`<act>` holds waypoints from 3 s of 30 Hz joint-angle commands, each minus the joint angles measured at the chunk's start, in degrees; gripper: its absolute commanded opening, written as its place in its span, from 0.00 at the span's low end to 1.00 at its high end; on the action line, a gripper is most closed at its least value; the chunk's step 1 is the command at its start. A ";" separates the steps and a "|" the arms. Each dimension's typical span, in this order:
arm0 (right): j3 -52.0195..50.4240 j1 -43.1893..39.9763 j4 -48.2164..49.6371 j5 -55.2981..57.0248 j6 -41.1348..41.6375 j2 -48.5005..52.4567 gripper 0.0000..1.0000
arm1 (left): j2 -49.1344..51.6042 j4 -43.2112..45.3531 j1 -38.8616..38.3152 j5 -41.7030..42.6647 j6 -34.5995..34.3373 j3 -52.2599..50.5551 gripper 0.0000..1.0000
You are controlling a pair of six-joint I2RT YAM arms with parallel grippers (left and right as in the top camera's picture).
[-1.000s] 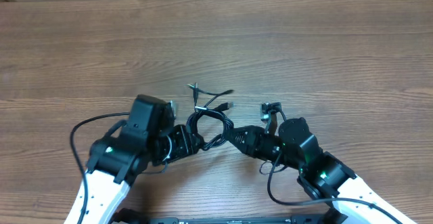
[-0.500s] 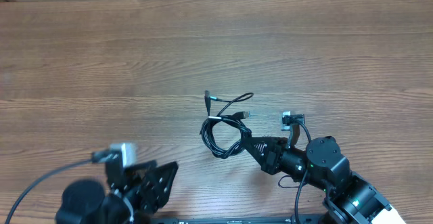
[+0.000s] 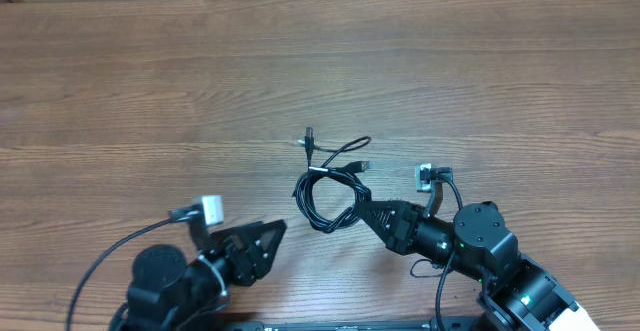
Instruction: Untangle cables
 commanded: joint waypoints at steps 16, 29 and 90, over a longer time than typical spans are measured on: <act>0.72 0.13 -4.00 -14.88 -9.11 -0.50 0.04 | -0.20 12.13 0.22 18.27 28.46 -4.02 0.70; 0.74 -11.80 -2.21 -38.95 -14.03 -0.66 0.04 | -0.20 6.27 0.26 21.18 33.14 0.50 0.70; 0.72 -28.30 -2.19 -63.91 -21.46 -0.63 0.04 | -0.17 20.35 0.20 32.74 18.16 -4.22 0.35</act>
